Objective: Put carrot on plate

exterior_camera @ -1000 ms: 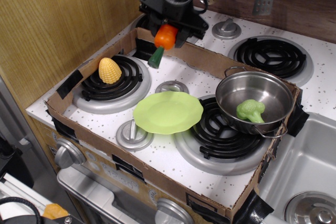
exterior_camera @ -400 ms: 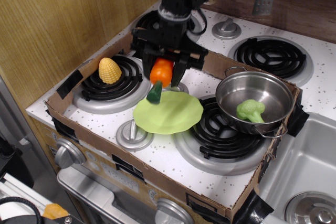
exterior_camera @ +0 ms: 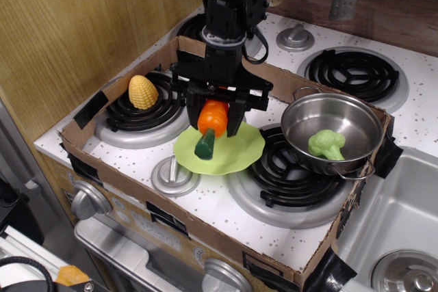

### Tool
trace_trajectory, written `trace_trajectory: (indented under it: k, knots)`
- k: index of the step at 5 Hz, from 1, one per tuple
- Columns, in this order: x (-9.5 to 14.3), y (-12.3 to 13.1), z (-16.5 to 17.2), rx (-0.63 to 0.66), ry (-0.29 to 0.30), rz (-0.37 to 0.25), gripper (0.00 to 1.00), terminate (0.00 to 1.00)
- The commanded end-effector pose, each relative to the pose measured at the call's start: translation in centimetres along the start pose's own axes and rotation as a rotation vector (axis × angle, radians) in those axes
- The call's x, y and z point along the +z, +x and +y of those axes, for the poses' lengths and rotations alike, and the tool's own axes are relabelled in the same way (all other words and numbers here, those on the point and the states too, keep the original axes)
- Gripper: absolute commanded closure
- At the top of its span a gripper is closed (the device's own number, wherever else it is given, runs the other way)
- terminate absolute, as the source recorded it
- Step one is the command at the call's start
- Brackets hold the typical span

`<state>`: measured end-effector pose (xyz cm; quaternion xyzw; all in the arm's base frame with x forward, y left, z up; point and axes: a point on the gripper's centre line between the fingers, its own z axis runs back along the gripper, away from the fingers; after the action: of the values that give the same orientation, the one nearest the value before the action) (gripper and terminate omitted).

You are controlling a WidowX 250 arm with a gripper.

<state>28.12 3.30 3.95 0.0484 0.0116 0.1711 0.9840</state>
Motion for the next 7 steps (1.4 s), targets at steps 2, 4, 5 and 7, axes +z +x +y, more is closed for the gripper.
trace_trajectory:
  k: [2, 4, 5, 7]
  knots:
    - [2.1, 0.7, -1.3, 0.066, -0.124, 0.125, 1.00, 0.00]
    - [1.4, 0.7, -2.2, 0.056, -0.163, 0.259, 1.00, 0.00]
    - [1.1, 0.4, -2.4, 0.047, -0.171, 0.243, 1.00, 0.00]
    - [1.4, -0.3, -2.4, 0.094, -0.159, 0.132, 0.00, 0.00]
